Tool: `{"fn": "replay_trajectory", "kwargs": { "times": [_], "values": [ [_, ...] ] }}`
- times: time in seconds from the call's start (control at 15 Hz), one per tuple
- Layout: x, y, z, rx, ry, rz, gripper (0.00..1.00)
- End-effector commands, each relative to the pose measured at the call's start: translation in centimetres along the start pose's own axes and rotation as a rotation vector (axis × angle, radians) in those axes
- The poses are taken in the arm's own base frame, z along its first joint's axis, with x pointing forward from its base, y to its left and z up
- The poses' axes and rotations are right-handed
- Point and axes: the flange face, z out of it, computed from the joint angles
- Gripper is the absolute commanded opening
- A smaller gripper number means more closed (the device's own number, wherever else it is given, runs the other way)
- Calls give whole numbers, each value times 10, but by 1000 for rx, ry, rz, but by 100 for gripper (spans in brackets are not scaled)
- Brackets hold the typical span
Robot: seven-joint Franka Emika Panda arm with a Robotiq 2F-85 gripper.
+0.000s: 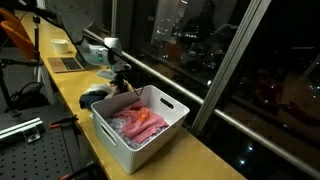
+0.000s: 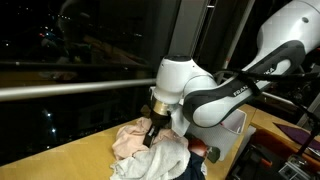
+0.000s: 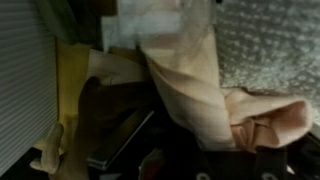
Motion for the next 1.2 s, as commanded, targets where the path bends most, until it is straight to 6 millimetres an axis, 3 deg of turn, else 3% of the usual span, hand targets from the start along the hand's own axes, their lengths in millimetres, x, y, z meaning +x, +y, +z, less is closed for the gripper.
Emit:
{"fn": "replay_trajectory", "kwargs": {
  "times": [0.0,0.2,0.4,0.73,0.93,1.13],
  "values": [
    [3,-7,-27,-11,22,-16,0],
    [4,-7,-55,-36,40,-22,0],
    [-2,10,-90,-65,71,-1,0],
    [-40,73,-159,-141,102,84,0],
    [-73,116,-196,-199,108,146,0],
    [-107,157,-215,-231,106,210,0]
  ]
}}
